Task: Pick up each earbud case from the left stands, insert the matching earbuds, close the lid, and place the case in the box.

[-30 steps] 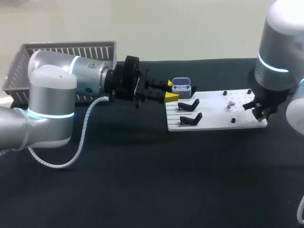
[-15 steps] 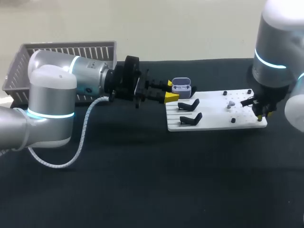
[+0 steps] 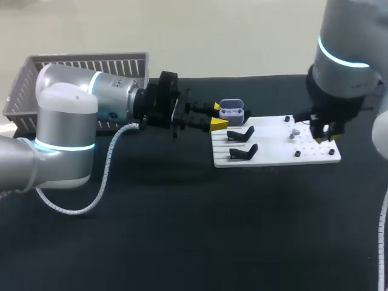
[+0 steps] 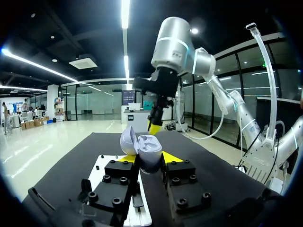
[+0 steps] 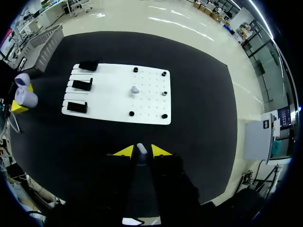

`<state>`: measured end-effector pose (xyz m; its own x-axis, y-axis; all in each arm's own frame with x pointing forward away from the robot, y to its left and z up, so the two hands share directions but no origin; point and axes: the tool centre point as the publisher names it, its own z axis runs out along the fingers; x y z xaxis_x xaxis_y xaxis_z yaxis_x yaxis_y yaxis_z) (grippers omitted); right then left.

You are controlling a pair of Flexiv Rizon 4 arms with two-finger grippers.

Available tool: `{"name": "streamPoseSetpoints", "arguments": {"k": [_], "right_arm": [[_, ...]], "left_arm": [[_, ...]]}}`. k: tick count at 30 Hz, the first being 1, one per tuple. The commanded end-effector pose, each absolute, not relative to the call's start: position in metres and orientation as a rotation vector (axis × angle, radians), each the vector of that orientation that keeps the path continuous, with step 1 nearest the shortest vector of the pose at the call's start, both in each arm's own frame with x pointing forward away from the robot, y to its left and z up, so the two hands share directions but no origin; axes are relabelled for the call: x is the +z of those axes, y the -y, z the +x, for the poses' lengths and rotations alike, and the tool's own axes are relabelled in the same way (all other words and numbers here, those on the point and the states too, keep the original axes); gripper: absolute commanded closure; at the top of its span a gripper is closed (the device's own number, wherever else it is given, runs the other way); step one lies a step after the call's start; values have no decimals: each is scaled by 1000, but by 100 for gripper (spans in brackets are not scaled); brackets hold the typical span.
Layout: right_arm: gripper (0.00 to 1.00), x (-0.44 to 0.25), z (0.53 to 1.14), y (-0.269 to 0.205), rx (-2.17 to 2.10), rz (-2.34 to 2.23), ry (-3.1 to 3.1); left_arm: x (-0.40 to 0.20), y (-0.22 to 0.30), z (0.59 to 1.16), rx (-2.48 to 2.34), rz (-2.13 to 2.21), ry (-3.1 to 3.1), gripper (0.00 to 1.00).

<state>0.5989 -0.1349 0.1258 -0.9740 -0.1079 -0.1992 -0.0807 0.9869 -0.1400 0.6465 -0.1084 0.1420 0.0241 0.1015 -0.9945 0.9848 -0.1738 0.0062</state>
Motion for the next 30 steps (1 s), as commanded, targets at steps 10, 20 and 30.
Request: {"name": "streamPoseSetpoints", "arguments": {"k": [10, 20, 30], "right_arm": [[100, 157, 584, 107, -245, -132, -2919], [100, 157, 584, 107, -245, -132, -2919], [100, 183, 593, 50, -242, 310, -3024]], "left_arm": [[141, 108, 646, -1272, 1419, -1183, 100], [141, 108, 646, -1272, 1419, -1183, 100], [141, 108, 646, -1272, 1419, -1183, 100]]}}
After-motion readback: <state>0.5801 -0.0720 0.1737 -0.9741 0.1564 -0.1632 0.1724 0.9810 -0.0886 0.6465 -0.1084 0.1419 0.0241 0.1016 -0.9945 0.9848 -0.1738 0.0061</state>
